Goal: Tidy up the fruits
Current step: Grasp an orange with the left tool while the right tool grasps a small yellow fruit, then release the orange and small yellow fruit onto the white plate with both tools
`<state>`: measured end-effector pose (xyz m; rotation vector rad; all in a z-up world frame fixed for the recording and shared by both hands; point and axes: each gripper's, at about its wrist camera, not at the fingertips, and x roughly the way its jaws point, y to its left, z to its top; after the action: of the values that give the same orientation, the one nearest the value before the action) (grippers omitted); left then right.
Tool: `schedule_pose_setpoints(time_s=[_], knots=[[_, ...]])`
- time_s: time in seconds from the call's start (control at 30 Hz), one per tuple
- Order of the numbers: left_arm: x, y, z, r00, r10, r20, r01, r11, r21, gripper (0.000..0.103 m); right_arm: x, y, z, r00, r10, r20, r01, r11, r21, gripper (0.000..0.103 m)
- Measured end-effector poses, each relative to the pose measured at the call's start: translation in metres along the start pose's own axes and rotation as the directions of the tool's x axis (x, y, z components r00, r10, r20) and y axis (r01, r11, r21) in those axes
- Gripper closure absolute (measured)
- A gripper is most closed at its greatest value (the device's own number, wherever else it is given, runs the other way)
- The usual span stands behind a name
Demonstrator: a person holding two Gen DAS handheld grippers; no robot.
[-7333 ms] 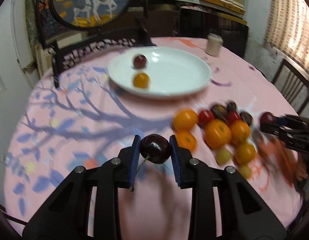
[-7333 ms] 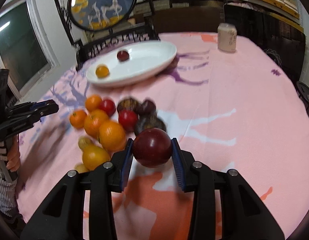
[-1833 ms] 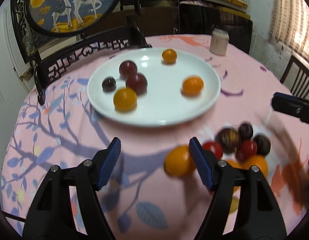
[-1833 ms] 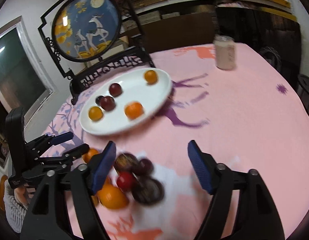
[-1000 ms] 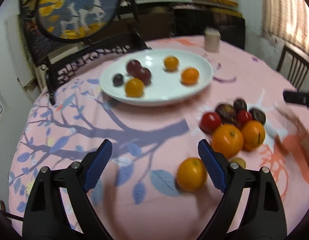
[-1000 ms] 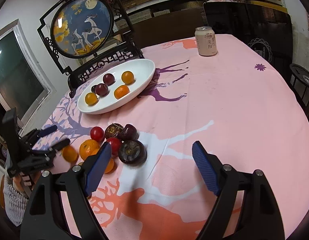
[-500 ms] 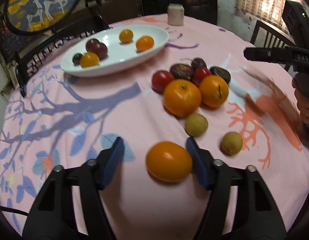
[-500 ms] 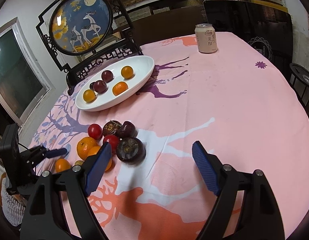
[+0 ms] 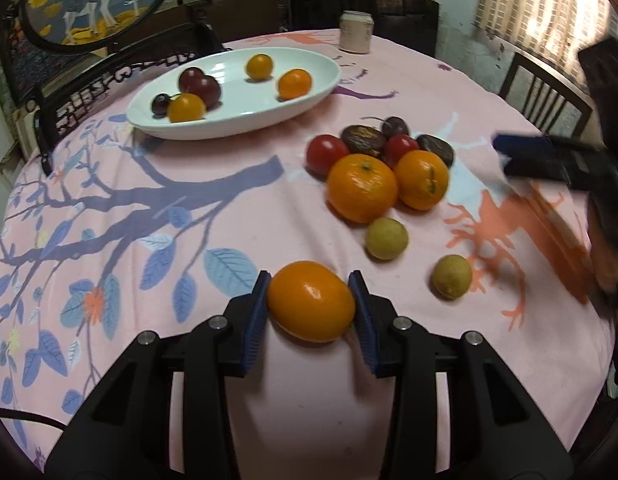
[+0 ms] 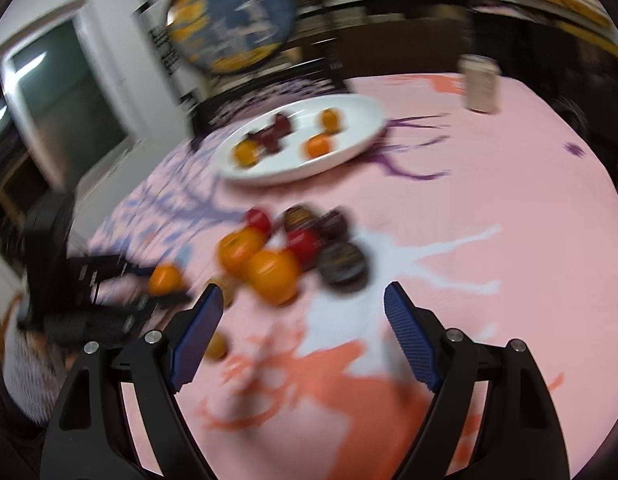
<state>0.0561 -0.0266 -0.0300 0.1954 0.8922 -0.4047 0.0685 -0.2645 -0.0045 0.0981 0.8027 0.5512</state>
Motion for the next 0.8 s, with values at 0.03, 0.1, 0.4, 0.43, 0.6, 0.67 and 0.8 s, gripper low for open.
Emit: schedule_pose_setpoints(time_s=[0.03,0.1,0.4,0.43,0.6,0.67,0.8], knots=[[0.0,0.0,0.0,1.0,-0.001,-0.002,0.001,1.0,-0.001,0.063,0.003,0.01,-0.003,1.0,-0.001,-0.009,0.0,0.999,-0.034,0.02],[0.001,-0.002,-0.001,1.0,0.009,-0.006,-0.009,1.0,0.009,0.063,0.009,0.028,-0.008,1.0,0.002,-0.028,-0.005,0.995,-0.104,0.021],[0.002,-0.002,0.001,1.0,0.017,-0.006,-0.017,1.0,0.018,0.062,0.035,0.056,-0.019,0.991,0.013,-0.134,-0.039,0.98,-0.193,0.056],[0.002,-0.003,0.001,1.0,0.022,-0.005,-0.022,0.999,0.023,0.062,0.038,0.057,-0.019,0.99,0.013,-0.142,-0.04,0.98,-0.192,0.057],[0.002,-0.007,0.001,0.999,0.042,-0.001,-0.041,0.998,0.038,0.062,0.045,0.064,-0.022,0.986,0.001,-0.167,-0.038,0.976,-0.214,0.061],[0.002,-0.008,0.001,0.999,0.049,0.001,-0.049,0.998,0.041,0.063,0.045,0.066,-0.023,0.986,-0.002,-0.165,-0.035,0.974,-0.224,0.066],[0.002,-0.013,0.001,0.997,0.082,0.012,-0.083,0.995,0.056,0.063,0.045,0.072,-0.024,0.988,-0.005,-0.157,-0.035,0.967,-0.252,0.078]])
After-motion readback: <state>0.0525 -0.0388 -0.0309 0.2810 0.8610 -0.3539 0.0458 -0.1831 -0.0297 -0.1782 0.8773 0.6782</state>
